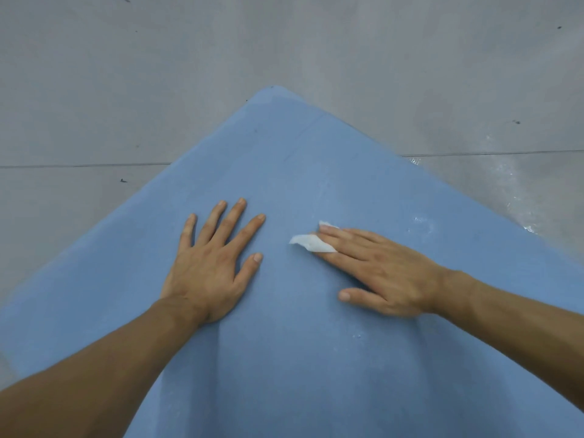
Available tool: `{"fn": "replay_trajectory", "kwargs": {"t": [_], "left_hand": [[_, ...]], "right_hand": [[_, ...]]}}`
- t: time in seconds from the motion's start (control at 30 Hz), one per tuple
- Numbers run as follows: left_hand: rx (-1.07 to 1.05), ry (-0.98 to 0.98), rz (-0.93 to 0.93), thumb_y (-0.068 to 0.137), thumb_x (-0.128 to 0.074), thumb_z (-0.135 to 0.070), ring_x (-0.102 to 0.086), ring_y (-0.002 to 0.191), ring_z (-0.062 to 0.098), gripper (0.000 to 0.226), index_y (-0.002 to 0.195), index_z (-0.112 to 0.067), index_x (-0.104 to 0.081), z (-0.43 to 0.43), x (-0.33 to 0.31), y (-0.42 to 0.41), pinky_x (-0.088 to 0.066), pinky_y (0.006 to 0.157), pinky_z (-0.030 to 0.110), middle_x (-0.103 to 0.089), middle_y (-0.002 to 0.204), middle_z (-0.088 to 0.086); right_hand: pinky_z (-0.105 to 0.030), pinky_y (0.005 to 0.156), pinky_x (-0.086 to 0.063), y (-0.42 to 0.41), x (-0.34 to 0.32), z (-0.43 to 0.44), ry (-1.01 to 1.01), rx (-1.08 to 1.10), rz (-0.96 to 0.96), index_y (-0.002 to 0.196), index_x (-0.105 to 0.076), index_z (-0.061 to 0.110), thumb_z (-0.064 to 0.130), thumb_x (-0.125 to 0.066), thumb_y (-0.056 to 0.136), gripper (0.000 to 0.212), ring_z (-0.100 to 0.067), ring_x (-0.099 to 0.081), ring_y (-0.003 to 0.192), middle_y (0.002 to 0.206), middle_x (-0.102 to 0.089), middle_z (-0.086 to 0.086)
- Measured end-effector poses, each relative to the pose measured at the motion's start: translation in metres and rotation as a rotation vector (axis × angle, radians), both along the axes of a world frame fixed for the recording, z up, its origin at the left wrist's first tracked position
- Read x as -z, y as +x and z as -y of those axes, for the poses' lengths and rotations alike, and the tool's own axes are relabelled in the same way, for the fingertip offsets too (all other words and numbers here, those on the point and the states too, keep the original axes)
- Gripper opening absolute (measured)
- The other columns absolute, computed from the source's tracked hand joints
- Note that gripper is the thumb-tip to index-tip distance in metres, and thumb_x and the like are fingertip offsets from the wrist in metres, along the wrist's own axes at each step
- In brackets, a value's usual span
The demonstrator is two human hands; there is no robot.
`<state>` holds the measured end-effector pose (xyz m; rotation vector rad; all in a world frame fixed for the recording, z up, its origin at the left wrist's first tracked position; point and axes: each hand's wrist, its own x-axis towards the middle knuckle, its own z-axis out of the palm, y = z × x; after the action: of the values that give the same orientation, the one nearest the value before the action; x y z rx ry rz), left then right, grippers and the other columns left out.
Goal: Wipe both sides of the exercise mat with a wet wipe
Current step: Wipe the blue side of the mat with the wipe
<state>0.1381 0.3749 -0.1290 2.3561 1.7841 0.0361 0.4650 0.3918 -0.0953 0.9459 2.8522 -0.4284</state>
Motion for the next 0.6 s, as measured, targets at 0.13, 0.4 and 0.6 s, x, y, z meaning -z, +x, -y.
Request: {"fn": "replay_trajectory", "kwargs": {"t": [0.13, 0.4, 0.6], "left_hand": [[0.0, -0.003, -0.004, 0.102, -0.014, -0.062, 0.011, 0.159, 0.012, 0.063, 0.162, -0.048, -0.003, 0.0, 0.0, 0.0, 0.0, 0.127, 0.054, 0.009, 0.172, -0.016], [0.007, -0.005, -0.002, 0.102, -0.014, -0.062, 0.013, 0.158, 0.011, 0.063, 0.162, -0.048, -0.001, 0.0, -0.002, 0.0, 0.0, 0.127, 0.054, 0.011, 0.172, -0.016], [0.004, -0.005, -0.002, 0.102, -0.013, -0.062, 0.011, 0.159, 0.013, 0.064, 0.163, -0.047, -0.003, -0.001, -0.002, 0.0, 0.0, 0.127, 0.054, 0.009, 0.172, -0.016]], "right_hand": [[-0.036, 0.127, -0.014, 0.012, -0.004, -0.048, 0.045, 0.299, -0.04, 0.167, -0.007, 0.027, 0.066, -0.019, 0.104, 0.075, -0.019, -0.012, 0.16, 0.174, -0.012, -0.002], [-0.042, 0.13, -0.003, 0.004, 0.004, -0.121, -0.178, 0.754, 0.018, 0.167, 0.002, 0.027, 0.066, -0.024, 0.105, 0.078, -0.013, 0.01, 0.16, 0.175, 0.008, -0.001], [-0.037, 0.13, -0.001, -0.014, 0.006, -0.05, -0.056, 0.272, 0.032, 0.164, 0.016, 0.033, 0.068, -0.014, 0.102, 0.077, -0.007, 0.018, 0.157, 0.174, 0.013, 0.006]]}}
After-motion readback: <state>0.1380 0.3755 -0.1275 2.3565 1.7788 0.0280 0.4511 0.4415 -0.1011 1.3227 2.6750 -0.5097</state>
